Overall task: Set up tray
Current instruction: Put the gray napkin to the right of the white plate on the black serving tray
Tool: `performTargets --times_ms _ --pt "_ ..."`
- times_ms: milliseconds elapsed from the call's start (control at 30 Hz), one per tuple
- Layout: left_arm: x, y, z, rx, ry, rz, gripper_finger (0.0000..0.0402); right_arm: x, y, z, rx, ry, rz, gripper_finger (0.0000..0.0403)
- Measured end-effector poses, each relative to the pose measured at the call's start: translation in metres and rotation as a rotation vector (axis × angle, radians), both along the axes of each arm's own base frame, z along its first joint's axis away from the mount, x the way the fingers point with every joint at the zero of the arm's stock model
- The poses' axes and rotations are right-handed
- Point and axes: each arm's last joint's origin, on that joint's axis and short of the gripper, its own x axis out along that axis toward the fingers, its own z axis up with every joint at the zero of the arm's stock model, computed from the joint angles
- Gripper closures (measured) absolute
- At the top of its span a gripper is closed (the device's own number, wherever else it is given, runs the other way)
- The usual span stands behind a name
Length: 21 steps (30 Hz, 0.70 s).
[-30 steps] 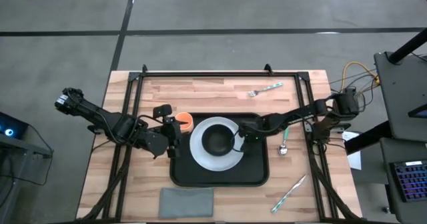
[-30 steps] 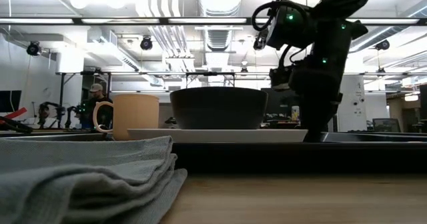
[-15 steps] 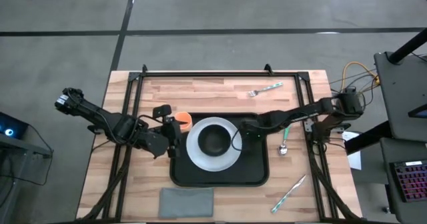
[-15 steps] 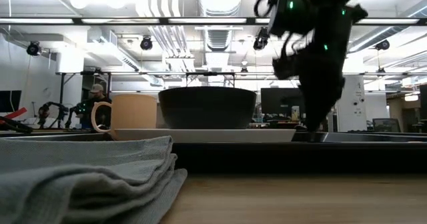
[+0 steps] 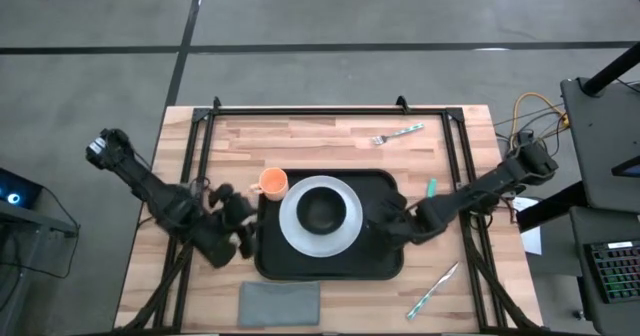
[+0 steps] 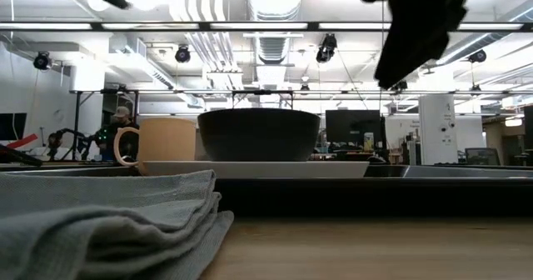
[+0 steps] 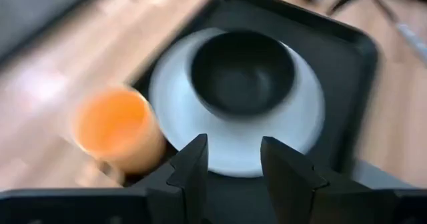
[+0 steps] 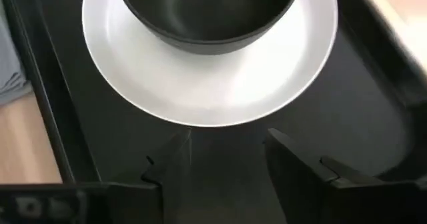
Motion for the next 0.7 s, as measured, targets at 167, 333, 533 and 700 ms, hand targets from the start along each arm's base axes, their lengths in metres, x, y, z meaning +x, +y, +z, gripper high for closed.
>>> performTargets --times_ms 167,333,533,700 --pt "-0.020 -0.023 -0.013 -0.212 -0.050 0.084 0.0312 -0.007 0.003 0.004 -0.063 0.026 -0.021 0.0211" --pt "-0.028 -0.032 -0.022 -0.463 -0.051 0.243 0.0329 -0.008 0.000 0.006 -0.169 0.026 -0.040 0.0200" --pt "-0.025 -0.040 -0.036 -0.702 0.029 0.355 0.0331 -0.011 -0.005 0.000 -0.300 0.024 -0.033 0.0191" --pt "-0.009 -0.068 -0.063 -0.909 0.065 0.322 0.0331 -0.013 -0.007 -0.003 -0.378 0.036 -0.008 0.0180"
